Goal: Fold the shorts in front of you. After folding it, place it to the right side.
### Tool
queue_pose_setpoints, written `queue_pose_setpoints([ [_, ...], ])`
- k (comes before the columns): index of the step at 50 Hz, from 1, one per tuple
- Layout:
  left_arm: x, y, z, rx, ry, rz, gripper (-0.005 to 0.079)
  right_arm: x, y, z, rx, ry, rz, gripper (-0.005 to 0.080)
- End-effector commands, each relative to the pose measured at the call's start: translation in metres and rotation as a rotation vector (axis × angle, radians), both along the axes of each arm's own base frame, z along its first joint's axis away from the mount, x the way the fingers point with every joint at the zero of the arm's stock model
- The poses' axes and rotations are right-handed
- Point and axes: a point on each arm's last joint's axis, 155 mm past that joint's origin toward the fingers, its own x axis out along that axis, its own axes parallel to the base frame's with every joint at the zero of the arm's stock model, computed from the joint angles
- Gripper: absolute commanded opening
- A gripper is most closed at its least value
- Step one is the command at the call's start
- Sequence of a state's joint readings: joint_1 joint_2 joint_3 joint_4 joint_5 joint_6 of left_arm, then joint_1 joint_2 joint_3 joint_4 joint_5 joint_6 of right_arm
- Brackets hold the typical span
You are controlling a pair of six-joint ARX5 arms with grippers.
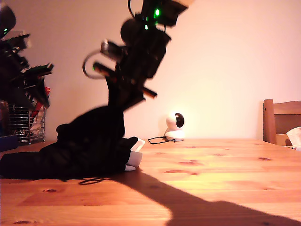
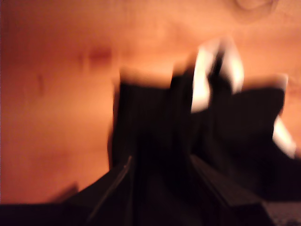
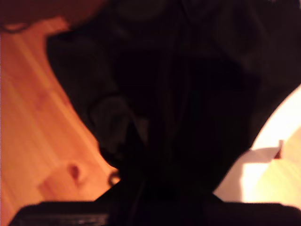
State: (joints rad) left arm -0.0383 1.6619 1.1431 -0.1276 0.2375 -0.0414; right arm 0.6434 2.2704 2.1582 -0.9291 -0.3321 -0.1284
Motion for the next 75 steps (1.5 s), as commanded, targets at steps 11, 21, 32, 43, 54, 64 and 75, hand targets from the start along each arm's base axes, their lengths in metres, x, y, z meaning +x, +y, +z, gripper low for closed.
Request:
queue_pose_setpoints([
  [11, 0.019, 0.006, -0.071, 0.06, 0.066, -0.022, 0.0194, -0.004, 0.0, 0.041, 0.045, -0.058, 0.007, -0.0011],
  [21, 0.015, 0.017, -0.098, 0.047, 0.132, -0.019, -0.0002, -0.01, -0.001, 0.042, 0.044, -0.036, 0.015, -0.0011],
  [32, 0.007, 0.009, -0.129, 0.004, 0.208, -0.059, -0.002, -0.012, -0.001, 0.052, 0.061, -0.047, 0.02, -0.0011],
  [43, -0.006, -0.001, -0.141, -0.036, 0.273, -0.094, -0.002, -0.014, -0.002, 0.055, 0.062, -0.046, 0.02, -0.0011],
  [54, -0.017, 0.001, -0.147, -0.088, 0.326, -0.108, -0.002, -0.014, -0.002, 0.055, 0.061, -0.05, 0.027, -0.0011],
  [64, -0.049, 0.0, -0.164, -0.102, 0.476, -0.105, -0.002, -0.014, -0.002, 0.056, 0.062, -0.05, 0.027, -0.0011],
  [75, -0.103, -0.015, -0.181, -0.029, 0.664, -0.229, -0.002, -0.022, -0.002, 0.065, 0.068, -0.049, 0.038, -0.0011],
])
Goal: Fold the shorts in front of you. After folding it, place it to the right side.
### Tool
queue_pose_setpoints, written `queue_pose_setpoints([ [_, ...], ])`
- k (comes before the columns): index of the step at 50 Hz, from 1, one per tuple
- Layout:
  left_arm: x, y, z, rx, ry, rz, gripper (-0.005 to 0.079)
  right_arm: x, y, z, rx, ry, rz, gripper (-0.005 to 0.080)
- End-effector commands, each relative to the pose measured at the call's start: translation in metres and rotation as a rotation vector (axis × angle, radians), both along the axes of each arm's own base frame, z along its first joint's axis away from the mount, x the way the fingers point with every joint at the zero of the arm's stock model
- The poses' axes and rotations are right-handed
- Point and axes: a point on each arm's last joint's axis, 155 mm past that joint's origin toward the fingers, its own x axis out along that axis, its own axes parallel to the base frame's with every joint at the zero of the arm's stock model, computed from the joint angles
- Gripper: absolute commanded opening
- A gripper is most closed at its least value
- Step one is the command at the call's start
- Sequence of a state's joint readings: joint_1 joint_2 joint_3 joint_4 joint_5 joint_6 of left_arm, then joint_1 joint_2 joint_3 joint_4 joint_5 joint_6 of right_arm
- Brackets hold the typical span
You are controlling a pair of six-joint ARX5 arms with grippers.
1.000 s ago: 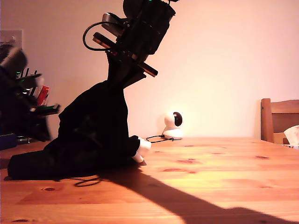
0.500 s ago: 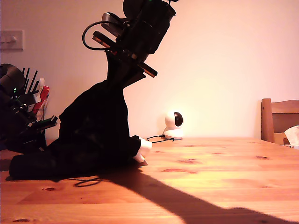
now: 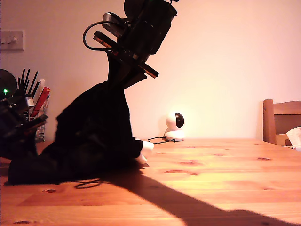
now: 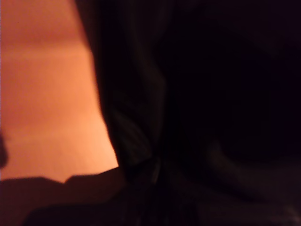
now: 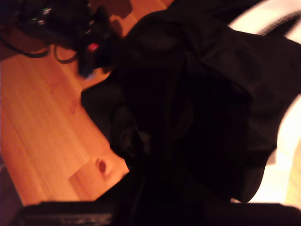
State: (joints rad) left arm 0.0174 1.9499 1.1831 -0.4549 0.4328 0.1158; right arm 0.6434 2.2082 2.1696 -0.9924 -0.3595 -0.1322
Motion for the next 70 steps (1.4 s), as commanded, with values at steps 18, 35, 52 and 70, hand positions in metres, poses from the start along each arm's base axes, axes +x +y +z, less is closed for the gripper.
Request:
queue_pose_setpoints([
  [18, -0.115, -0.026, -0.042, 0.137, 0.392, -0.225, -0.002, -0.026, 0.002, 0.043, 0.054, -0.026, 0.074, -0.0011],
  [35, -0.186, -0.058, -0.033, 0.215, 0.617, -0.363, -0.002, -0.019, 0.007, 0.049, 0.073, -0.09, 0.105, -0.0011],
  [52, -0.191, -0.058, -0.014, 0.341, 0.573, -0.366, -0.002, -0.02, 0.008, 0.048, 0.086, -0.085, 0.136, -0.0011],
  [70, -0.163, -0.045, 0.056, 0.317, 0.362, -0.228, -0.0008, -0.026, 0.008, 0.05, 0.115, -0.06, 0.174, -0.0011],
])
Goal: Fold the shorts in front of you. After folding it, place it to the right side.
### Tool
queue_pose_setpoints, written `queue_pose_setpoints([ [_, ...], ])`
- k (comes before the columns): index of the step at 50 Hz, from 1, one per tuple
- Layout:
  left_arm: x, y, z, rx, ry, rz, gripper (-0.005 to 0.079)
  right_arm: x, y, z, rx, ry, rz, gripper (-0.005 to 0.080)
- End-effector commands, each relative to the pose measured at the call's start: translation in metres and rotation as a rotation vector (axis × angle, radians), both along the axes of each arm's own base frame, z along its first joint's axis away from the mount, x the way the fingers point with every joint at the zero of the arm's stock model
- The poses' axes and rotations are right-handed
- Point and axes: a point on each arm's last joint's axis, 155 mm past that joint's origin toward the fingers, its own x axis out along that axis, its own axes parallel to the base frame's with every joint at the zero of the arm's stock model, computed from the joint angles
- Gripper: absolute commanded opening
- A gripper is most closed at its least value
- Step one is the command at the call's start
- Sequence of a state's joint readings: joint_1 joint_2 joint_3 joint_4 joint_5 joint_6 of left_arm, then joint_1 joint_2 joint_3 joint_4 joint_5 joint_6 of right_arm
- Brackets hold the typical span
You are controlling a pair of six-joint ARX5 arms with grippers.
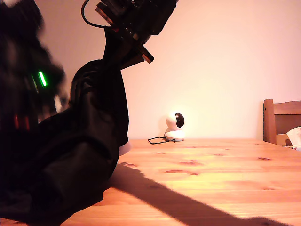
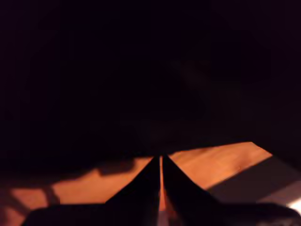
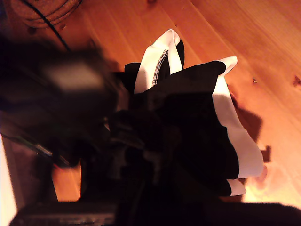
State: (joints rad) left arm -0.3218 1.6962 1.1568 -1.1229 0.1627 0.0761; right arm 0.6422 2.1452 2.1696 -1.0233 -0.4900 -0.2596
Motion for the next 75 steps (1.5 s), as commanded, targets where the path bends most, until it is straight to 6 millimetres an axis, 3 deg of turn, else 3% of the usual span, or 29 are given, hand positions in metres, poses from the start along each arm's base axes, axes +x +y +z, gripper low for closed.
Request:
queue_pose_setpoints([
  [1, 0.008, 0.0, 0.019, -0.019, -0.062, 0.03, -0.0008, -0.001, 0.001, 0.013, 0.028, -0.02, 0.009, -0.0011],
  [6, 0.019, 0.006, 0.037, -0.016, -0.159, 0.043, -0.0009, -0.003, 0.003, 0.015, 0.041, -0.015, 0.017, -0.0011],
  [12, 0.054, 0.026, 0.045, 0.055, -0.319, 0.078, -0.0014, -0.003, 0.004, 0.016, 0.046, -0.015, 0.021, -0.0011],
  [16, 0.079, 0.028, 0.046, 0.042, -0.398, 0.105, -0.0019, -0.004, 0.005, 0.016, 0.046, -0.014, 0.022, -0.0011],
  [24, 0.124, 0.046, 0.041, 0.028, -0.508, 0.181, -0.0019, -0.006, 0.005, 0.015, 0.042, -0.009, 0.024, -0.0011],
  [33, 0.152, 0.071, 0.017, -0.042, -0.511, 0.281, -0.0019, -0.006, 0.01, 0.017, 0.053, -0.023, 0.032, -0.0011],
  [57, 0.182, 0.078, -0.041, -0.172, -0.475, 0.33, -0.0019, -0.013, 0.025, 0.022, 0.086, -0.04, 0.068, -0.0011],
  [67, 0.173, 0.069, -0.064, -0.217, -0.398, 0.333, -0.0019, -0.017, 0.023, 0.019, 0.077, -0.02, 0.069, -0.0011],
  [75, 0.158, 0.044, -0.069, -0.31, -0.318, 0.32, -0.0019, -0.02, 0.02, 0.016, 0.063, -0.003, 0.071, -0.0011],
])
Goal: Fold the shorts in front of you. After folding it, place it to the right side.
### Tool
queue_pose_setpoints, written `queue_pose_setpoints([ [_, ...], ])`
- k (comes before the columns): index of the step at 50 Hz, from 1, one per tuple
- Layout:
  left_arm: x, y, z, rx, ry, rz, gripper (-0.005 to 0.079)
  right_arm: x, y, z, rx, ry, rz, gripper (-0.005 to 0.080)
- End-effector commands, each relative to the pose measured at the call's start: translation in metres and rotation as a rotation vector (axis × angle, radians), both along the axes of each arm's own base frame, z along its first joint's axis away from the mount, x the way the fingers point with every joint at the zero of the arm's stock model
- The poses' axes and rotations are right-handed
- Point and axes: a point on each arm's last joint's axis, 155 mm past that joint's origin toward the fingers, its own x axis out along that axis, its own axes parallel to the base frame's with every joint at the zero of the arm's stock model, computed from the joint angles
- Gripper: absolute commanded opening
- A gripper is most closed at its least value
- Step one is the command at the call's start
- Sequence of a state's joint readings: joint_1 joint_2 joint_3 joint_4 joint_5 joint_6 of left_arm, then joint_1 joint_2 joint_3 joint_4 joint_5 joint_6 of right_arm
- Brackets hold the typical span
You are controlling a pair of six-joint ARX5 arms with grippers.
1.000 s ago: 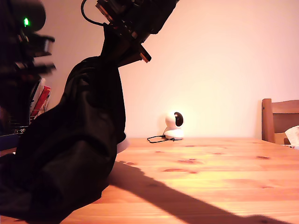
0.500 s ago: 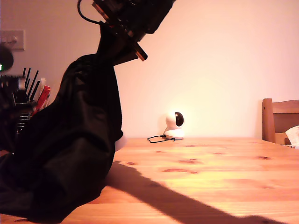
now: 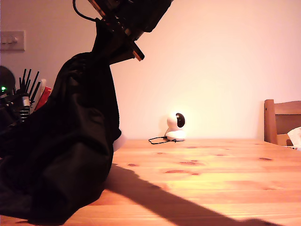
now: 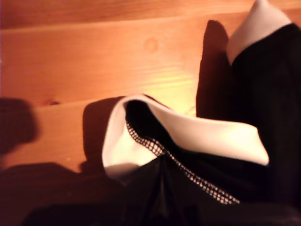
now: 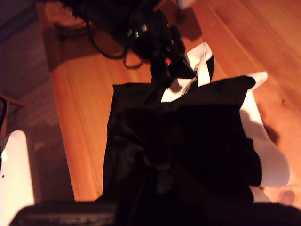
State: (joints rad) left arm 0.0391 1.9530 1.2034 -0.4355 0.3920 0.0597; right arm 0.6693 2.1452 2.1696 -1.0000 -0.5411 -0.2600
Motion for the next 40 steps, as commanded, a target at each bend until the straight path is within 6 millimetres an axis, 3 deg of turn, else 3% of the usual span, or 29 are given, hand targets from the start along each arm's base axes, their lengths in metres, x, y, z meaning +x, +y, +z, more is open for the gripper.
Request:
queue_pose_setpoints([
  [1, -0.026, -0.019, -0.031, -0.032, 0.113, -0.042, -0.0019, -0.006, 0.002, 0.009, 0.012, -0.007, 0.015, -0.0011],
  [29, -0.059, -0.095, -0.029, -0.103, 0.175, -0.214, -0.0019, -0.011, -0.018, 0.002, -0.024, 0.058, 0.021, -0.0011],
  [40, -0.051, -0.1, -0.024, -0.103, 0.134, -0.228, -0.0019, -0.017, -0.028, -0.003, -0.045, 0.093, 0.036, -0.0011],
])
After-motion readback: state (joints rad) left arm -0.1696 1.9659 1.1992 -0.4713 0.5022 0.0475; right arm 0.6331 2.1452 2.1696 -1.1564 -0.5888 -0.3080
